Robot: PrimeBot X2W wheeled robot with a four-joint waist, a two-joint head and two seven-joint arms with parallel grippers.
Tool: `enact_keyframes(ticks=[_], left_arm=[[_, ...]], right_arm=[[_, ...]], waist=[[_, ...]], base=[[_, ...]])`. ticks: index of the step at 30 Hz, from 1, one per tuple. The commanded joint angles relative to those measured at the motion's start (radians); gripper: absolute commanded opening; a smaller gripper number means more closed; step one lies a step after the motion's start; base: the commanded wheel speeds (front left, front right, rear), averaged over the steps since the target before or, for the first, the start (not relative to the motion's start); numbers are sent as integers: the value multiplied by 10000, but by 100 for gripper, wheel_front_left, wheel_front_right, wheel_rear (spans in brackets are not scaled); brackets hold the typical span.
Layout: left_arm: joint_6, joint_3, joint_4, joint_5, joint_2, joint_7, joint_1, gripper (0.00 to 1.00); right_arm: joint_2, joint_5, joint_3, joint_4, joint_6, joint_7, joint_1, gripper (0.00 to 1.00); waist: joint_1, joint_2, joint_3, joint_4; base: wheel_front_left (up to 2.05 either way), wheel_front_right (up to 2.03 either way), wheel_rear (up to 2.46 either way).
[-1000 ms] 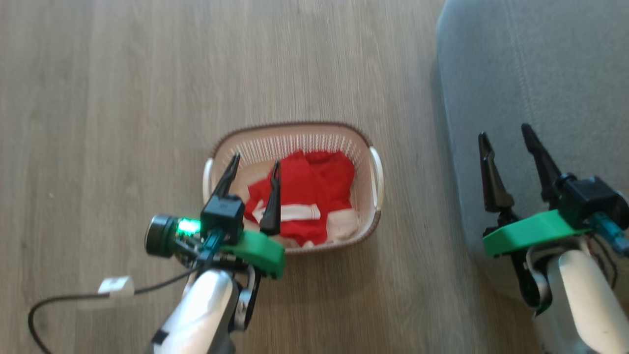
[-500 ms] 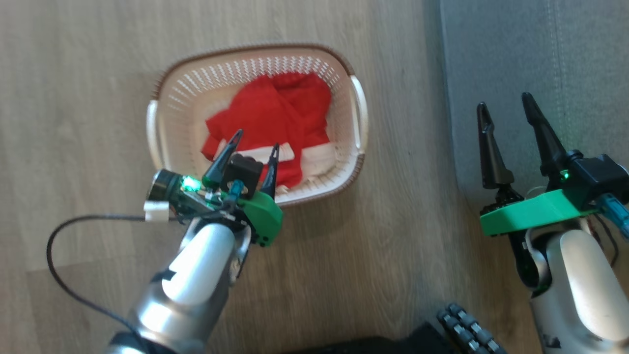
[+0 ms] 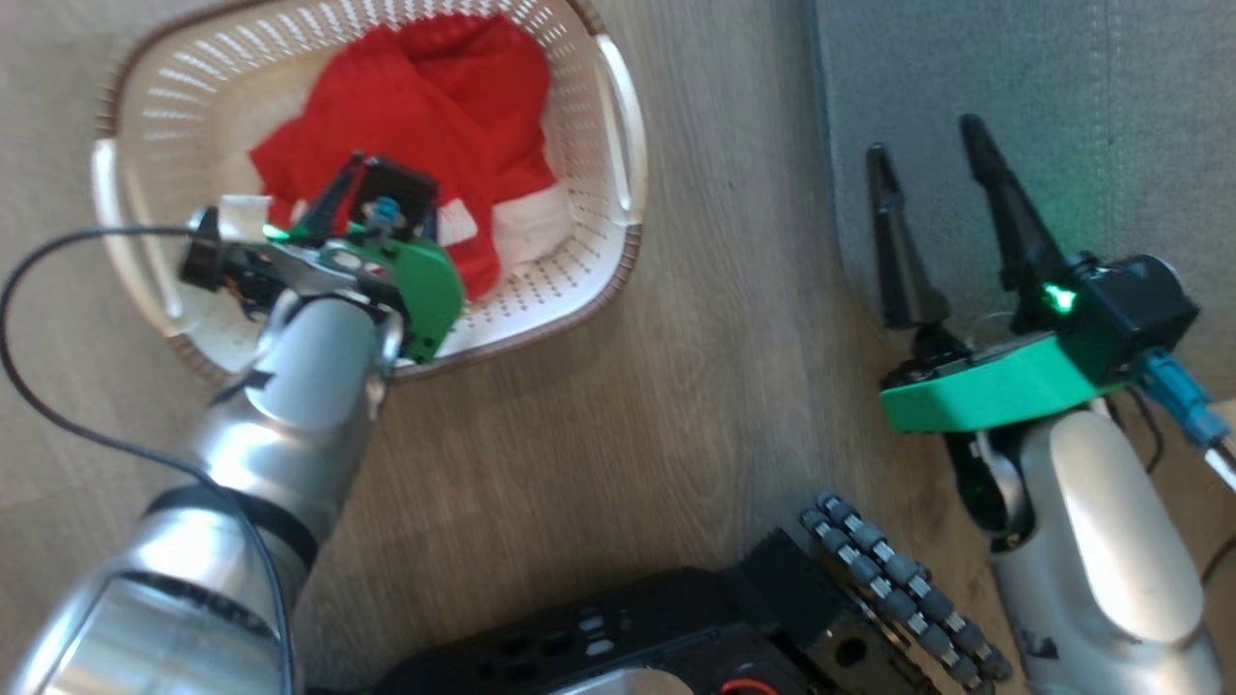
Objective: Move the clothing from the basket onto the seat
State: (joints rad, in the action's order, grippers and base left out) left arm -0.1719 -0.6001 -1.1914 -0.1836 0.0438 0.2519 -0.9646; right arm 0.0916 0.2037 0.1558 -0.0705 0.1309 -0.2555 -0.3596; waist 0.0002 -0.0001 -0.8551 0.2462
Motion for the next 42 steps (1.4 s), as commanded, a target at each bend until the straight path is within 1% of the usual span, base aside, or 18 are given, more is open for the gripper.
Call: enact_keyframes(ticks=[1, 5, 9, 11, 16, 21, 24, 29, 30, 31, 38, 42], left_arm=[[-83, 207, -148, 27, 176, 4, -22, 100], [-188, 342, -712, -122, 371, -662, -682, 100], [-592, 395, -900, -181, 612, -1433, -948, 100], [-632, 303, -937, -126, 692, -1778, -1022, 100], [-385, 78, -976, -56, 831, -2666, -1124, 100], [57, -159, -988, -14, 923, -3606, -1161, 100], [93, -247, -990, 3, 939, -3801, -1270, 100], [-7, -289, -991, -29, 913, -3765, -1383, 100], [-28, -257, -991, -109, 873, -3764, -1404, 64], [6, -257, -992, -137, 865, -3774, -1409, 0], [47, -330, -992, -222, 761, -3630, -1417, 0], [75, -236, -992, -403, 772, -3213, -1378, 0]], right_arm=[[-53, 23, 349, 437, -2, -63, 169, 100], [-150, 200, 567, 791, -2, -63, -24, 100], [-255, 324, 640, 1017, -2, -63, -4, 100], [-291, 402, 692, 1126, -2, -63, 74, 100], [-344, 427, 755, 1180, -2, -63, 244, 100], [-374, 422, 768, 1227, -2, -63, 294, 100], [-384, 408, 732, 1294, -2, -63, 324, 100], [-392, 337, 882, 1261, -2, -63, 345, 100], [-393, 299, 890, 1260, -2, -63, 321, 100], [-394, 301, 861, 1265, -2, -63, 305, 100], [-400, 294, 846, 1200, -2, -63, 182, 100], [-396, 295, 905, 1244, -2, -63, -58, 100]], waist=[[-2, 1, -468, 399], [-2, 1, -830, 719], [-2, 1, -881, 905], [-2, 1, -908, 964], [-2, 1, -990, 1081], [-2, 1, -1114, 1129], [-2, 1, -1197, 1103], [-2, 1, -1265, 1096], [-2, 1, -1294, 1081], [-2, 1, -1303, 1077], [-2, 1, -1209, 1046], [-2, 1, -977, 1056]], base=[[0, 0, 0], [0, 0, 0], [0, 0, 0], [0, 0, 0], [0, 0, 0], [0, 0, 0], [0, 0, 0], [0, 0, 0], [0, 0, 0], [0, 0, 0], [0, 0, 0], [0, 0, 0]])
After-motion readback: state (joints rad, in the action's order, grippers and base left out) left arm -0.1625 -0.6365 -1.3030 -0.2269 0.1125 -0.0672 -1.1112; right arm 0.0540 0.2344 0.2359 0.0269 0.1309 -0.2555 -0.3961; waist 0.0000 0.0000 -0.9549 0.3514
